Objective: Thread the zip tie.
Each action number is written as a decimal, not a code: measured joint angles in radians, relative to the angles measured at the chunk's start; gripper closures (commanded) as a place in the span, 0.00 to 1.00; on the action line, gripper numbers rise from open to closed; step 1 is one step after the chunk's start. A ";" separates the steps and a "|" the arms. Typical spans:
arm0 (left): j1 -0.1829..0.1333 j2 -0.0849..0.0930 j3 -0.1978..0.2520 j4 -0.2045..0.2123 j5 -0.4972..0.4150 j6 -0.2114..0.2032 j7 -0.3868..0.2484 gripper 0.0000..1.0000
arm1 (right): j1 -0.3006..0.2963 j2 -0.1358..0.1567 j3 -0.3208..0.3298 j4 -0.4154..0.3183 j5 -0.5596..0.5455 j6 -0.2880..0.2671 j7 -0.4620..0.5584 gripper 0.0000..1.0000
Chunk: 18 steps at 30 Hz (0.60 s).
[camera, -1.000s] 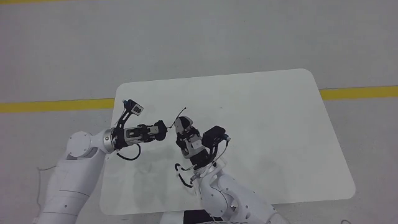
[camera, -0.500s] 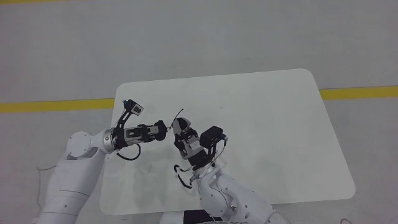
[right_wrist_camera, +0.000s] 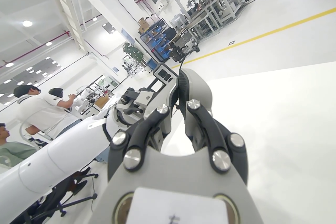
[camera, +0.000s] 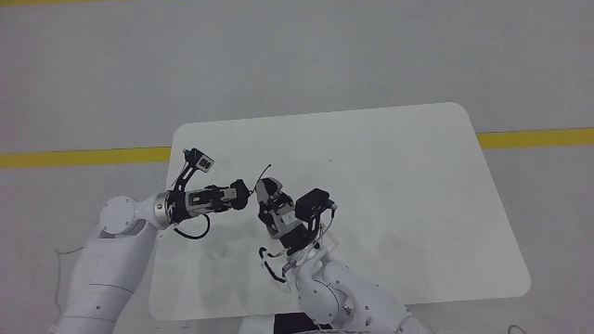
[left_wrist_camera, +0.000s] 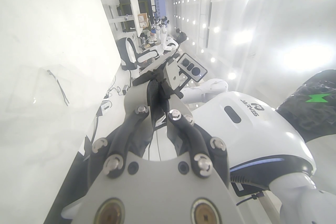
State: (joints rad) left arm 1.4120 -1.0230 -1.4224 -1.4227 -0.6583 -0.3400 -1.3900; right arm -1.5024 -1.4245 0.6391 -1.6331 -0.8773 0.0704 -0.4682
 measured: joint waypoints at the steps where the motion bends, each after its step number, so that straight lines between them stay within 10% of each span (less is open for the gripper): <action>1: 0.000 0.000 0.000 0.000 0.000 0.000 0.000 1.00 | 0.000 0.000 0.000 -0.001 0.004 0.000 0.000 0.79; 3: 0.000 0.000 0.000 0.000 0.000 0.000 0.000 1.00 | -0.001 0.001 0.001 -0.003 0.012 0.002 -0.003 0.54; 18: 0.000 0.000 0.000 0.000 0.000 0.000 0.000 1.00 | -0.008 0.000 0.005 -0.025 0.009 0.011 -0.015 0.63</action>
State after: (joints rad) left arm 1.4120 -1.0230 -1.4224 -1.4227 -0.6583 -0.3400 -1.3900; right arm -1.5101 -1.4243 0.6442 -1.6584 -0.8679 0.0819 -0.4830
